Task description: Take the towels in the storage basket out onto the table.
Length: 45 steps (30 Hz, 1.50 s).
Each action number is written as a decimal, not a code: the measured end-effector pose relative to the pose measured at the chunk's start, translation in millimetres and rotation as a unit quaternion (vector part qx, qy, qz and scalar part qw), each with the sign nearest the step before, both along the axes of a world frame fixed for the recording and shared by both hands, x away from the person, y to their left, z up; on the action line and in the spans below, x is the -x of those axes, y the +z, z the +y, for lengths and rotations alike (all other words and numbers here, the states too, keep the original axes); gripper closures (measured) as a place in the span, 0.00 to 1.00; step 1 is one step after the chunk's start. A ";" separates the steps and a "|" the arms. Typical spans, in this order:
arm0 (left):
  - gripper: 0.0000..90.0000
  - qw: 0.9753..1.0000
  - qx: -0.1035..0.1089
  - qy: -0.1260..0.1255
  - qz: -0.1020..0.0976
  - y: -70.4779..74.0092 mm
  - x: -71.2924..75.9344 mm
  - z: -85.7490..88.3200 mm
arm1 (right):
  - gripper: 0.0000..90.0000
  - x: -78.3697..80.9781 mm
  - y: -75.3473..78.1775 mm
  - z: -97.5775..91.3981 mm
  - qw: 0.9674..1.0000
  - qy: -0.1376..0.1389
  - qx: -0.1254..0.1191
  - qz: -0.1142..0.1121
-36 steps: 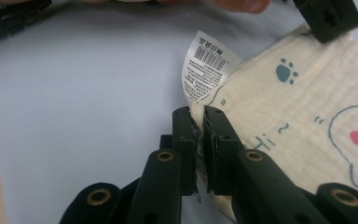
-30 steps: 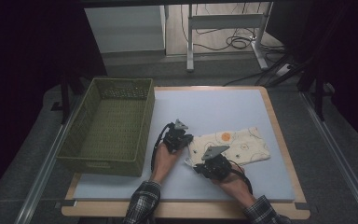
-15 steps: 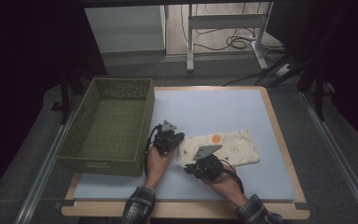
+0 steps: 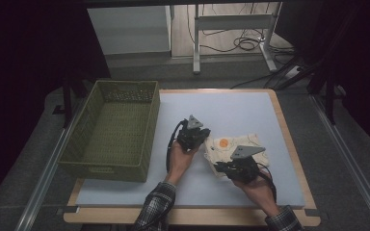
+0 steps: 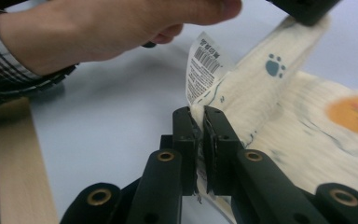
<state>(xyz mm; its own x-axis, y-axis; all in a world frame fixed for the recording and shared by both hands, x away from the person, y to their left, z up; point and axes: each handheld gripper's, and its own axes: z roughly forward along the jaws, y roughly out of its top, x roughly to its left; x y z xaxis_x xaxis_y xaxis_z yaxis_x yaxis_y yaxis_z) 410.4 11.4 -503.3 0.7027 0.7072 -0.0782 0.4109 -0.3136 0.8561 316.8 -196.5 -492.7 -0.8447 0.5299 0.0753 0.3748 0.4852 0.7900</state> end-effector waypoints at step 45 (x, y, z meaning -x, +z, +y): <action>0.62 0.998 -0.025 -0.052 -0.008 5.1 -34.2 -123.8 | 0.81 -6.5 -11.0 -137.9 0.988 -0.155 0.006 -0.003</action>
